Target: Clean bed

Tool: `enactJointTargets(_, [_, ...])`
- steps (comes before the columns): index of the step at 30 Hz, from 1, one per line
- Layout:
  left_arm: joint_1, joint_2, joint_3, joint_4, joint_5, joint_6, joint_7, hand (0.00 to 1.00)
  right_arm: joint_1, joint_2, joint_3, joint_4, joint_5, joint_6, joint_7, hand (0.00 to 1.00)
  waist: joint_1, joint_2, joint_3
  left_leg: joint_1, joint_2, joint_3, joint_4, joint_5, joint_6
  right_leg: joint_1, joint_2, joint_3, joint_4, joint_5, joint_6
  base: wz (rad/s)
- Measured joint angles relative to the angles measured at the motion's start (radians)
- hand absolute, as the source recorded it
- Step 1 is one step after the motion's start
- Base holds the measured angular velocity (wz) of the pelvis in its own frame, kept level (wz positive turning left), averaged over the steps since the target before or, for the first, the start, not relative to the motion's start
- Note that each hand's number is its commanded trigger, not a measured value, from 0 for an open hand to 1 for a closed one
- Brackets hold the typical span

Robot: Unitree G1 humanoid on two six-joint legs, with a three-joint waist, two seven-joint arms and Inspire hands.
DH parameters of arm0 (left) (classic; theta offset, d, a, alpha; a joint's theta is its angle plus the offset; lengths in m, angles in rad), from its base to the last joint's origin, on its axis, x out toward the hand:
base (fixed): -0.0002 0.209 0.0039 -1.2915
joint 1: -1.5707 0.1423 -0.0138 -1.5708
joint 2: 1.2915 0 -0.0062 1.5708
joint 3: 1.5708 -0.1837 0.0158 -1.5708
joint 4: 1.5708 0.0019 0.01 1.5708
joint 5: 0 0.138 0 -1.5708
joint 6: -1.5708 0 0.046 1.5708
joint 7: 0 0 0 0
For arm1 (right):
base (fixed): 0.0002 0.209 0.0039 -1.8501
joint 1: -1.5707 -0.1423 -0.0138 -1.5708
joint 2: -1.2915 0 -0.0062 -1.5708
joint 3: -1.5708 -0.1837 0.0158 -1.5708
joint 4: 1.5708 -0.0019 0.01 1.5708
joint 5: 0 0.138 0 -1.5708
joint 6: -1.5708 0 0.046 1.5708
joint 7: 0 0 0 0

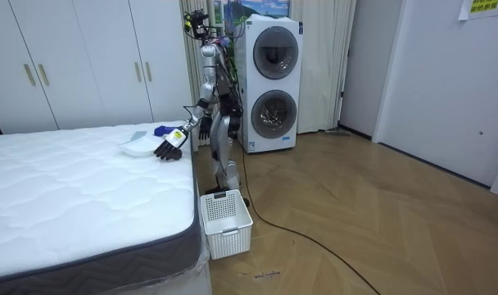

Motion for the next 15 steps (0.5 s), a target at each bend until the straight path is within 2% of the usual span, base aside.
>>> enactJointTargets(2, [-0.002, 0.0, -0.002, 0.001, 0.0, 0.0, 0.0, 0.0, 0.0, 0.0, 0.001, -0.001, 0.012, 0.001, 0.0, 0.0, -0.001, 0.001, 0.0004, -0.008, 0.002, 0.0, 0.007, -0.003, 0.0, -0.005, 0.001, -0.001, 0.0, 0.001, 0.0, 0.0])
enactJointTargets(5, [-0.007, 0.0, -0.005, 0.001, -0.001, 0.0, 0.001, 0.0, -0.001, -0.007, 0.013, -0.001, 0.035, 0.001, -0.002, 0.0, -0.002, 0.011, 0.0068, -0.025, 0.01, 0.001, 0.033, -0.016, 0.002, -0.01, 0.006, -0.002, 0.001, 0.002, 0.0, -0.01])
enactJointTargets(9, [-0.02, 0.001, -0.014, 0.002, -0.002, 0.0, 0.006, 0.0, -0.002, -0.008, 0.038, -0.003, 0.064, -0.001, -0.008, 0.0, -0.008, 0.013, 0.0084, -0.033, 0.013, 0.003, 0.036, -0.019, 0.002, -0.013, 0.006, -0.006, 0.0, 0.002, 0.001, 0.03])
enactJointTargets(12, [-0.042, 0.001, -0.016, 0.007, -0.001, 0.0, 0.006, 0.0, -0.005, -0.008, 0.039, -0.005, 0.064, -0.002, -0.012, 0.0, -0.015, 0.018, 0.0112, -0.035, 0.016, 0.007, 0.038, -0.019, 0.003, -0.014, 0.007, -0.008, 0.0, 0.002, 0.001, 0.01])
enactJointTargets(15, [-0.084, 0.009, -0.016, 0.025, 0.0, 0.0, 0.006, 0.0, -0.009, -0.008, 0.039, -0.011, 0.073, 0.0, -0.022, 0.0, -0.021, 0.025, 0.0137, -0.053, 0.027, 0.03, 0.058, -0.028, 0.003, -0.032, 0.004, -0.006, 0.009, 0.002, 0.0, -0.08])
